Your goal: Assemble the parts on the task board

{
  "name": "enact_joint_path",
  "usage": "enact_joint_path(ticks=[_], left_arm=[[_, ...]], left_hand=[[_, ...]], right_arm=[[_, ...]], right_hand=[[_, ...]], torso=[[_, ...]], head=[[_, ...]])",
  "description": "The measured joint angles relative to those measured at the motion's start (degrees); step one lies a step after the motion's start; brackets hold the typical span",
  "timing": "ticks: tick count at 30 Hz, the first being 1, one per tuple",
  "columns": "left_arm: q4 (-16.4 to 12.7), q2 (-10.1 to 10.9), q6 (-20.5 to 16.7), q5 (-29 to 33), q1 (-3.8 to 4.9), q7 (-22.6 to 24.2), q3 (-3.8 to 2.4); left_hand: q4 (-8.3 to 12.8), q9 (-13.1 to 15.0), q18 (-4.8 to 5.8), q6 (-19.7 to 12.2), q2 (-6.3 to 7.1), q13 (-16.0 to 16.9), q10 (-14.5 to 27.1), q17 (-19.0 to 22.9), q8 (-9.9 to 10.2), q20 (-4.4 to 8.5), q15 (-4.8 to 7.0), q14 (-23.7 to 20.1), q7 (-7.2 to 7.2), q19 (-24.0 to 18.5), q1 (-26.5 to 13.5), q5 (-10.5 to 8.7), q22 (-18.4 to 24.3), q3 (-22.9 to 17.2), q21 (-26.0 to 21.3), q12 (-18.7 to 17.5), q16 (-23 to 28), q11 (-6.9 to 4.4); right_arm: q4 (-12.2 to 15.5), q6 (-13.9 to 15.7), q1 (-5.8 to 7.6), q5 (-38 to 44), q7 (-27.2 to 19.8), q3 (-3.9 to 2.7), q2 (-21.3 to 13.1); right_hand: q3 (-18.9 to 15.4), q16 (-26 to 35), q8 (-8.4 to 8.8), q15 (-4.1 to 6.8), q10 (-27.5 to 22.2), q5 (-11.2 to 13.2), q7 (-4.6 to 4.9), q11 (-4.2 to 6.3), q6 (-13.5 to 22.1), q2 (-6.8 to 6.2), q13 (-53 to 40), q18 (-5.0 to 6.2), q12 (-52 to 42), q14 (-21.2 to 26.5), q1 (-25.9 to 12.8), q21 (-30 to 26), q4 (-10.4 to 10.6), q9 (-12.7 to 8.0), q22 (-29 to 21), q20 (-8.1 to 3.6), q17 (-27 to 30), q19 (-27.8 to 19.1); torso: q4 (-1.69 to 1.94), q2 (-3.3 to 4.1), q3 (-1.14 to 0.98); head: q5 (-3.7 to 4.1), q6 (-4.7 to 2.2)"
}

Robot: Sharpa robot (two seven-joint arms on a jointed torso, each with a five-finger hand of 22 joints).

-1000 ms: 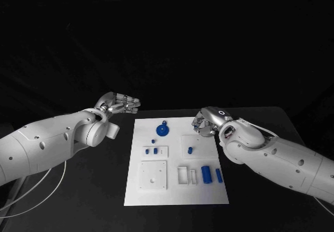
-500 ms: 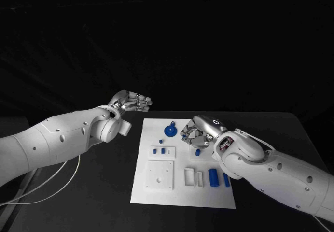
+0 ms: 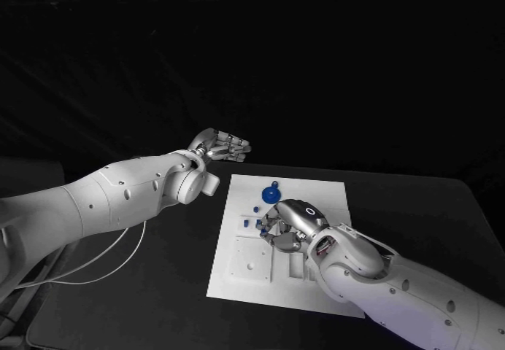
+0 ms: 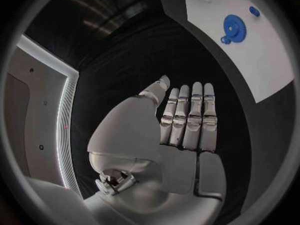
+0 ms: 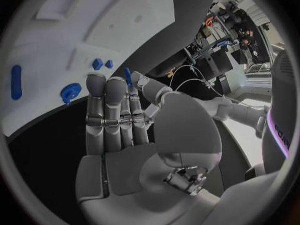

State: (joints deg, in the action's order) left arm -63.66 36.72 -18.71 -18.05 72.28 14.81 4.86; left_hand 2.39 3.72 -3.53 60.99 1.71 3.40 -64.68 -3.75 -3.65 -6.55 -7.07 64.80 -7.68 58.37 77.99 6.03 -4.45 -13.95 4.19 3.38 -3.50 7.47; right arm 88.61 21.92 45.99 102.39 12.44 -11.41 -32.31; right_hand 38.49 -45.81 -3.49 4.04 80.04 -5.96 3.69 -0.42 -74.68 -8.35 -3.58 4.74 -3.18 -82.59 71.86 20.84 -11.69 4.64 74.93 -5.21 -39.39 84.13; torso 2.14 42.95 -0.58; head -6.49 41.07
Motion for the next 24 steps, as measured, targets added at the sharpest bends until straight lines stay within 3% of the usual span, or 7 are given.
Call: enact_joint_path(ticks=[3, 11, 17, 24], left_arm=[[0.01, -0.08, -0.12, 0.01, -0.01, 0.02, 0.02], [-0.08, -0.17, -0.34, 0.01, -0.01, 0.05, 0.04], [-0.29, -0.16, -0.38, 0.02, -0.01, 0.07, 0.05], [-0.43, -0.01, -0.39, 0.03, -0.01, 0.09, 0.05]], left_hand=[[0.00, 0.00, 0.00, 0.00, 0.00, 0.00, 0.00, 0.00, 0.00, 0.00, 0.00, 0.00, 0.00, 0.00, 0.00, 0.00, 0.00, 0.00, 0.00, 0.00, 0.00, 0.00], [0.00, 0.00, 0.00, 0.00, 0.00, 0.00, 0.00, 0.00, 0.00, 0.00, 0.00, 0.00, 0.00, 0.00, 0.00, 0.00, -0.01, 0.00, 0.00, 0.00, 0.00, 0.00], [0.00, 0.00, 0.00, 0.00, 0.00, 0.00, 0.00, 0.00, 0.00, 0.00, 0.00, 0.00, 0.00, 0.00, 0.00, 0.00, -0.01, 0.00, 0.00, 0.00, 0.00, 0.00], [-0.16, 0.00, 0.00, 0.00, 0.00, 0.00, 0.00, 0.00, 0.00, 0.00, 0.00, 0.00, 0.00, 0.00, 0.00, 0.00, -0.01, 0.16, 0.00, 0.00, 0.00, 0.00]], right_arm=[[-0.74, 0.43, -0.75, 1.28, 0.79, 0.75, 0.71], [-2.48, 1.17, -2.42, 4.01, 2.20, 1.39, 2.41], [-3.56, 1.22, -3.25, 5.46, 2.97, 1.42, 2.75], [-4.58, 1.31, -4.08, 6.91, 4.04, 1.47, 2.77]], right_hand=[[0.00, 0.00, 0.00, -0.01, -0.09, 0.00, 0.00, -0.09, 0.00, 0.00, -0.01, -0.01, -0.11, 0.00, 0.00, 0.00, 0.00, 0.01, 0.00, 0.00, 0.00, 0.00], [0.52, 0.00, 0.01, -0.02, -0.20, 0.35, 0.07, -0.19, 0.07, -0.01, -0.02, -0.10, -0.11, 0.00, 0.00, 0.00, -0.02, 0.03, 0.00, 0.01, 0.08, 0.00], [0.76, 0.00, 0.01, 0.04, -0.21, 1.30, 0.07, -0.20, 0.08, -0.01, -0.04, 0.11, -0.11, -0.23, 0.01, 0.00, -0.24, 0.03, 0.00, 0.01, 0.17, 0.00], [0.91, 0.00, 0.03, 0.04, -0.21, 1.31, 0.07, -0.20, 0.08, -0.02, -0.06, 0.34, -0.10, -0.24, 0.00, 0.30, -0.09, 0.02, -0.01, 0.01, 0.24, 0.00]], torso=[[0.04, -0.01, 0.01], [-0.04, 0.01, -0.03], [-0.10, 0.01, -0.05], [-0.10, 0.01, -0.07]], head=[[-0.42, 0.14], [-1.39, 0.68], [-2.18, 1.32], [-2.54, 1.92]])
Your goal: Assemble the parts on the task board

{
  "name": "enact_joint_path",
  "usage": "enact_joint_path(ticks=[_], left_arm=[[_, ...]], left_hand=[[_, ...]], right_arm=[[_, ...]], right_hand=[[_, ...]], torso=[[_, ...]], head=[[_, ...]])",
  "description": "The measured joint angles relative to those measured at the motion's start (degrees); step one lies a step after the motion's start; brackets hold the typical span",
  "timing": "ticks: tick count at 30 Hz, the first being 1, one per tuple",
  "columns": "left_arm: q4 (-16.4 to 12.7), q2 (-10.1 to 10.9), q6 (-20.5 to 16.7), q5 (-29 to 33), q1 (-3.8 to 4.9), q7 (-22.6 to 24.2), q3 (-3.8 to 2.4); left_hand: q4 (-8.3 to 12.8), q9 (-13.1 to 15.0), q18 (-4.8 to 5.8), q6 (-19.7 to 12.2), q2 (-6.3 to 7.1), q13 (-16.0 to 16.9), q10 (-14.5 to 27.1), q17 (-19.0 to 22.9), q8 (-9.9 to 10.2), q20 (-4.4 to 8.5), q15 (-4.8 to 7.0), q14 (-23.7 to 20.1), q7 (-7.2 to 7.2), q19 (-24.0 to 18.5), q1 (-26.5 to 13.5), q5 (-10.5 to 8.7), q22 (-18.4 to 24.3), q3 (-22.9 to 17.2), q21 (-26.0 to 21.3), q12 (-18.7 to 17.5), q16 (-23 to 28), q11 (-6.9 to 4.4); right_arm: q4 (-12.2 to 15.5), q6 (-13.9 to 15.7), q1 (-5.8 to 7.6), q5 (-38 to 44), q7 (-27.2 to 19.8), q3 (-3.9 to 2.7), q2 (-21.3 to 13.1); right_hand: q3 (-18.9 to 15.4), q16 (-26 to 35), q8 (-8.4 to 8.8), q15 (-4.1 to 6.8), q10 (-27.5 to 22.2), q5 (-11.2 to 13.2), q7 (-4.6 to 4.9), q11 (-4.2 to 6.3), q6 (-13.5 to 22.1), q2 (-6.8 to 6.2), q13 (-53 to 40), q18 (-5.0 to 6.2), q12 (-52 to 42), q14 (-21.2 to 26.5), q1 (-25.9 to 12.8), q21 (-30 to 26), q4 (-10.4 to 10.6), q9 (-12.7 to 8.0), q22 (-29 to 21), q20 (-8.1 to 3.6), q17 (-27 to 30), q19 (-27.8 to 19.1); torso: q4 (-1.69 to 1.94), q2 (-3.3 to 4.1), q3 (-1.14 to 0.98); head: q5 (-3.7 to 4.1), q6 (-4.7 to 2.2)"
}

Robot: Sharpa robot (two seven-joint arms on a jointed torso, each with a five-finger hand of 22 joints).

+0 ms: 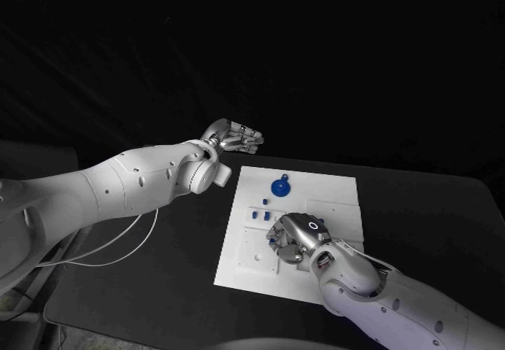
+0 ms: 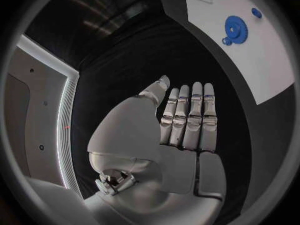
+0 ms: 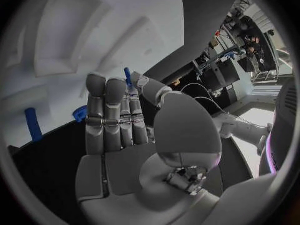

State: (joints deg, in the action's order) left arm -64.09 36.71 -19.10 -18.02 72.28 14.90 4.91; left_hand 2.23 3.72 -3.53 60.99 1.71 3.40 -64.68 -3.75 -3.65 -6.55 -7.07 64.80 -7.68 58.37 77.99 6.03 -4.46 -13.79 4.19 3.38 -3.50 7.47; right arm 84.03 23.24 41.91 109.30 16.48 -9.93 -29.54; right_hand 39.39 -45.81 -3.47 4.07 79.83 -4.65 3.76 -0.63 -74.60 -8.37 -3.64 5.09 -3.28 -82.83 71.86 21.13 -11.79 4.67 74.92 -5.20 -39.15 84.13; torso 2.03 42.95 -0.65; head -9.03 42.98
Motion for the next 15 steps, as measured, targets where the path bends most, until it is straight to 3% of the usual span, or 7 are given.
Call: enact_joint_path(ticks=[8, 15], left_arm=[[-0.10, 0.20, 0.04, 0.01, 0.00, 0.00, 0.00], [-0.23, 0.34, 0.06, 0.02, 0.00, -0.02, 0.00]], left_hand=[[-0.16, 0.00, 0.00, 0.00, 0.00, 0.00, 0.00, 0.00, 0.00, 0.00, 0.00, 0.00, 0.00, 0.00, 0.00, -0.32, 0.05, 0.16, 0.00, 0.00, 0.00, 0.00], [-0.16, 0.00, 0.00, 0.00, 0.00, 0.00, 0.00, 0.00, 0.00, 0.00, 0.00, 0.00, 0.00, 0.00, 0.00, -0.32, 0.04, 0.16, 0.00, 0.00, 0.00, 0.00]], right_arm=[[-0.74, 0.25, -0.41, 1.20, 1.07, 0.00, 0.38], [-1.28, 0.31, -0.57, 1.66, 1.42, -0.02, 0.61]], right_hand=[[0.18, 0.00, 0.02, -0.01, 0.17, 0.05, 0.00, 0.17, 0.00, -0.01, 0.00, 0.01, 0.02, -0.01, 0.00, 0.36, -0.13, -0.03, 0.00, 0.00, 0.00, 0.00], [0.32, 0.00, 0.05, -0.09, 0.23, 0.06, 0.01, 0.23, 0.02, -0.02, 0.00, -0.01, 0.11, -0.09, -0.02, 0.36, 0.01, -0.07, 0.00, 0.00, 0.00, 0.00]], torso=[[0.06, 0.00, -0.07], [-0.02, 0.02, -0.10]], head=[[0.18, 0.40], [-0.32, 0.81]])
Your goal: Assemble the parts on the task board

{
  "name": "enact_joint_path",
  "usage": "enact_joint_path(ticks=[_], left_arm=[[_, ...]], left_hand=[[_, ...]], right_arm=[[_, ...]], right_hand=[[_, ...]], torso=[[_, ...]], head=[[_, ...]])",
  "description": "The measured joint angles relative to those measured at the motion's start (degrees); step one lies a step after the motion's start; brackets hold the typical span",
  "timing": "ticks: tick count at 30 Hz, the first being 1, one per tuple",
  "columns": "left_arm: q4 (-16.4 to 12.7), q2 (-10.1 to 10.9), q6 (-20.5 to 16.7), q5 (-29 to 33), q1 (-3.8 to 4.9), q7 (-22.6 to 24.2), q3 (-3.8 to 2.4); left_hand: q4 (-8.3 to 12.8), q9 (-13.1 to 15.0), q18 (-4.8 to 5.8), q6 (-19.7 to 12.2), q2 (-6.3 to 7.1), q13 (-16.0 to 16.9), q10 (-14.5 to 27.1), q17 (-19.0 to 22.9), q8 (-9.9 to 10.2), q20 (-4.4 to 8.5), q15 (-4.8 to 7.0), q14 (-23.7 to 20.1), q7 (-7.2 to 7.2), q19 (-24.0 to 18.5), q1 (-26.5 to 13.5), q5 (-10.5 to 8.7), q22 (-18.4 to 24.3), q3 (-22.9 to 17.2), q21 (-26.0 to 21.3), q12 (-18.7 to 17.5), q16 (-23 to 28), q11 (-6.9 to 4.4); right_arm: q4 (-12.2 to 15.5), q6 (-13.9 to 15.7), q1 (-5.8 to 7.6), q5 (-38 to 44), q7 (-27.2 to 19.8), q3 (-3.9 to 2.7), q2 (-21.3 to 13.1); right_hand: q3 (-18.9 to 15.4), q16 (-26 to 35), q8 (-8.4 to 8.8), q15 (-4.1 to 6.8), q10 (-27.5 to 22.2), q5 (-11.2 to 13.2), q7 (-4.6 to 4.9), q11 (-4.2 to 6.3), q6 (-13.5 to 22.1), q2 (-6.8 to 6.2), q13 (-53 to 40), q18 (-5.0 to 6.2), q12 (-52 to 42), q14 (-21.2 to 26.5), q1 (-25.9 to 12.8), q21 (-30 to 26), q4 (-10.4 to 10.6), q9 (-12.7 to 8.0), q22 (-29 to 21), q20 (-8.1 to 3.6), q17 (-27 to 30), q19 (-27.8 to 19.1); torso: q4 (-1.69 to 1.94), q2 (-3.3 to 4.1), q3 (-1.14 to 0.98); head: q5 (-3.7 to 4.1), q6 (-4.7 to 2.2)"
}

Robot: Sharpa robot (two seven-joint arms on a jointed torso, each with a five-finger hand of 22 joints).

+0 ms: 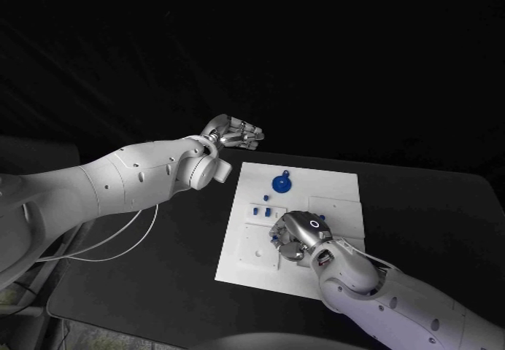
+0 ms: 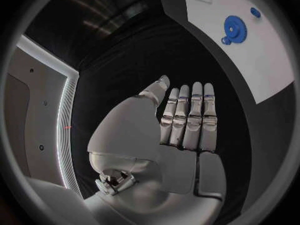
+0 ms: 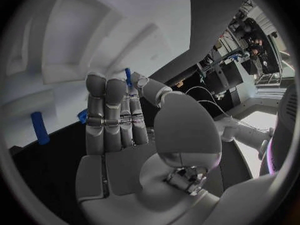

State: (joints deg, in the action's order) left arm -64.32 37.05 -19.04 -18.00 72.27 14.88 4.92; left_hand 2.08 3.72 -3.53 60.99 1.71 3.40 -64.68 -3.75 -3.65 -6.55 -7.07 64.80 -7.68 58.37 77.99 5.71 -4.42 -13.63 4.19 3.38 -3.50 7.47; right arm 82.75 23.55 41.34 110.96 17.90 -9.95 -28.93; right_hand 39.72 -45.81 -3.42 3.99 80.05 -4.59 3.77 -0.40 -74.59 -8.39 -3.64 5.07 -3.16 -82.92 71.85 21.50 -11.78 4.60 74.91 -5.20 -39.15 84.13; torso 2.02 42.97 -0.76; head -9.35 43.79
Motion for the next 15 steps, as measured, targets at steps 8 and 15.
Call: enact_joint_path(ticks=[8, 15], left_arm=[[-0.19, 0.00, 0.02, -0.09, 0.00, -0.02, 0.00], [-0.40, -0.02, 0.05, -0.19, 0.00, -0.02, 0.00]], left_hand=[[0.00, 0.00, 0.00, 0.00, 0.00, 0.00, 0.00, 0.00, 0.00, 0.00, 0.00, 0.00, 0.00, 0.00, 0.00, 0.00, 0.00, 0.00, 0.00, 0.00, 0.00, 0.00], [0.00, 0.00, 0.00, 0.00, 0.00, 0.00, 0.00, 0.00, 0.00, 0.00, 0.00, 0.00, 0.00, 0.00, 0.00, 0.00, -0.01, 0.00, 0.00, 0.00, 0.00, 0.00]], right_arm=[[-0.48, 0.21, 0.00, 0.28, 0.04, -0.04, 0.31], [-0.97, 0.39, 0.02, 0.40, 0.04, -0.07, 0.70]], right_hand=[[0.00, 0.00, -0.07, -0.01, 0.00, -0.08, -0.01, 0.00, 0.18, -0.15, 0.00, -0.07, 0.01, -0.01, -0.15, 0.00, 0.01, -0.02, 0.00, 0.00, 0.09, 0.00], [0.00, 0.00, -0.07, -0.02, -0.01, -0.08, 0.00, -0.01, 0.19, -0.30, 0.00, -0.15, -0.12, -0.01, -0.30, 0.00, 0.01, -0.01, 0.00, 0.00, 0.09, 0.00]], torso=[[-0.02, -0.01, 0.03], [0.01, -0.03, 0.07]], head=[[-0.32, 0.34], [-0.54, 0.55]])
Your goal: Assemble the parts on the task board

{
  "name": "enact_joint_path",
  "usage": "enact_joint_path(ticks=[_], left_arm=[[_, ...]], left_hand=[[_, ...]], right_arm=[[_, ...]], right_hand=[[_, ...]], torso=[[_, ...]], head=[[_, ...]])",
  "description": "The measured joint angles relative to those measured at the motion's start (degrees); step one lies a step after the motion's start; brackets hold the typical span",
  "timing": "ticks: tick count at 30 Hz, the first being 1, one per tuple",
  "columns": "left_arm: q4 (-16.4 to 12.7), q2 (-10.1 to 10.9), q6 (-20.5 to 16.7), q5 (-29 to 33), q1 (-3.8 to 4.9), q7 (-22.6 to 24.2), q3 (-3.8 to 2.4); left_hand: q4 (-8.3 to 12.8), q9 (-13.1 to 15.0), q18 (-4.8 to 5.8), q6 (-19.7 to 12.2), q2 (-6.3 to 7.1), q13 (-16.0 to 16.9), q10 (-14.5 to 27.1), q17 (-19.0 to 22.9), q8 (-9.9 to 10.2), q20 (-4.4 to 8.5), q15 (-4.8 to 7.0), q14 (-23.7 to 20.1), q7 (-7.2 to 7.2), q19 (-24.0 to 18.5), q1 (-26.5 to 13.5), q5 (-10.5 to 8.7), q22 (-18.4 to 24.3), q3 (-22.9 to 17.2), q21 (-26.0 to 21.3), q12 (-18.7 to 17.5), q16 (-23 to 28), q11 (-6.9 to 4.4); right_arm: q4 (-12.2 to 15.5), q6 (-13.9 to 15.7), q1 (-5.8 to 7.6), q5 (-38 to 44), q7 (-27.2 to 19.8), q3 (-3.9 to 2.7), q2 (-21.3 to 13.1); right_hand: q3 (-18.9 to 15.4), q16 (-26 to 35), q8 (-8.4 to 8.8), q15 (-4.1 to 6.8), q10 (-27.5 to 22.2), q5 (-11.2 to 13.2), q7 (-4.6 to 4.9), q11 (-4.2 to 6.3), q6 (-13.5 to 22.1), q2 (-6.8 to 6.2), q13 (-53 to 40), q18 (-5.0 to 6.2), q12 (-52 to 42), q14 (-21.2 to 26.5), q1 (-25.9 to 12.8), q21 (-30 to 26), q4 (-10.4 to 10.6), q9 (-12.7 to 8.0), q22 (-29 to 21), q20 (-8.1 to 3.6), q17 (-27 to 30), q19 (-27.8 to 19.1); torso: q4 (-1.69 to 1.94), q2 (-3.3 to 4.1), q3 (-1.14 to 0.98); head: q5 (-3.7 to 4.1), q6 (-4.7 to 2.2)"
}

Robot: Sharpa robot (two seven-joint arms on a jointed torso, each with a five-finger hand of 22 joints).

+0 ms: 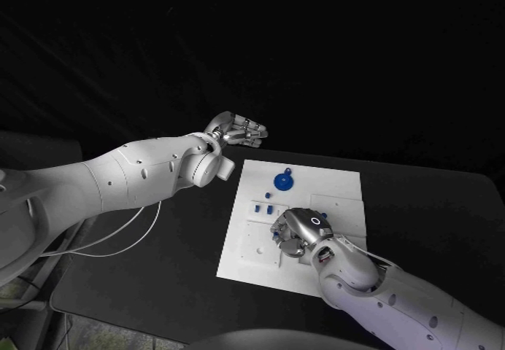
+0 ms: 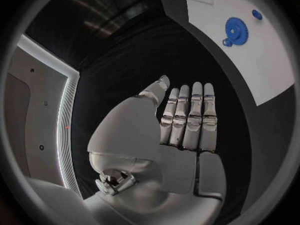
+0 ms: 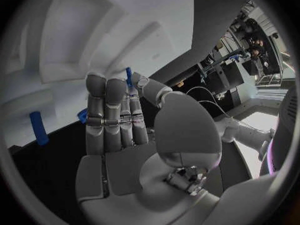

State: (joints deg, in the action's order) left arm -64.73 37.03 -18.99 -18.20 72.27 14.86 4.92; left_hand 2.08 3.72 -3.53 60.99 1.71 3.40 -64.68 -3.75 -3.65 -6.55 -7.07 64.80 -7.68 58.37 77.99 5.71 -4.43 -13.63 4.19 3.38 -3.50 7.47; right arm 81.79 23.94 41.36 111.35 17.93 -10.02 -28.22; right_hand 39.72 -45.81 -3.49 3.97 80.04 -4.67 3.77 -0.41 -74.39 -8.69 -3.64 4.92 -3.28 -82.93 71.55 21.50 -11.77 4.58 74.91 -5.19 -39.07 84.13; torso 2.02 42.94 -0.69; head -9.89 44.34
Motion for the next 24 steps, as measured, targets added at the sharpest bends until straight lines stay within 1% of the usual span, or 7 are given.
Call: enact_joint_path(ticks=[9, 15, 24], left_arm=[[-0.07, 0.06, 0.01, -0.05, 0.00, 0.00, 0.00], [-0.08, 0.10, 0.02, -0.08, 0.00, -0.01, 0.00], [-0.08, 0.17, 0.04, -0.09, 0.00, -0.05, 0.00]], left_hand=[[0.00, 0.00, 0.00, 0.00, 0.00, 0.00, 0.00, 0.00, 0.00, 0.00, 0.00, 0.00, 0.00, 0.00, 0.00, 0.00, 0.00, 0.00, 0.00, 0.00, 0.00, 0.00], [-0.10, 0.00, 0.00, 0.00, 0.00, 0.00, 0.11, 0.00, 0.00, 0.00, 0.00, 0.00, 0.00, 0.00, 0.00, 0.00, 0.00, 0.10, 0.00, 0.00, 0.00, -0.11], [-0.18, 0.00, 0.00, 0.00, 0.00, 0.00, 0.20, 0.00, 0.00, 0.00, 0.00, 0.00, 0.00, 0.00, 0.00, 0.00, -0.01, 0.18, 0.00, 0.00, 0.00, -0.20]], right_arm=[[-0.42, -0.13, -0.12, 0.01, -0.05, 0.11, 0.21], [-0.25, -0.28, -0.12, -0.01, -0.06, 0.11, 0.09], [-0.15, -0.42, -0.13, -0.02, -0.05, 0.13, -0.01]], right_hand=[[0.00, 0.00, 0.01, -0.01, -0.01, 0.00, 0.00, -0.01, 0.00, 0.00, 0.00, -0.05, -0.01, 0.00, 0.00, 0.00, 0.00, 0.03, 0.00, 0.00, 0.00, 0.00], [0.11, -0.22, 0.02, -0.01, -0.01, 0.00, 0.01, -0.01, 0.01, -0.11, 0.01, -0.07, 0.00, 0.00, -0.11, 0.00, -0.11, 0.06, 0.00, -0.09, 0.05, -0.09], [0.16, -0.22, 0.03, -0.03, -0.02, 0.01, 0.01, -0.02, 0.01, -0.13, 0.04, -0.13, 0.00, 0.02, -0.13, 0.00, -0.17, 0.08, 0.00, -0.21, 0.05, -0.22]], torso=[[-0.02, -0.05, 0.07], [-0.05, -0.07, 0.07], [-0.07, -0.08, 0.01]], head=[[-0.20, 0.25], [-0.26, 0.38], [-0.29, 0.49]])
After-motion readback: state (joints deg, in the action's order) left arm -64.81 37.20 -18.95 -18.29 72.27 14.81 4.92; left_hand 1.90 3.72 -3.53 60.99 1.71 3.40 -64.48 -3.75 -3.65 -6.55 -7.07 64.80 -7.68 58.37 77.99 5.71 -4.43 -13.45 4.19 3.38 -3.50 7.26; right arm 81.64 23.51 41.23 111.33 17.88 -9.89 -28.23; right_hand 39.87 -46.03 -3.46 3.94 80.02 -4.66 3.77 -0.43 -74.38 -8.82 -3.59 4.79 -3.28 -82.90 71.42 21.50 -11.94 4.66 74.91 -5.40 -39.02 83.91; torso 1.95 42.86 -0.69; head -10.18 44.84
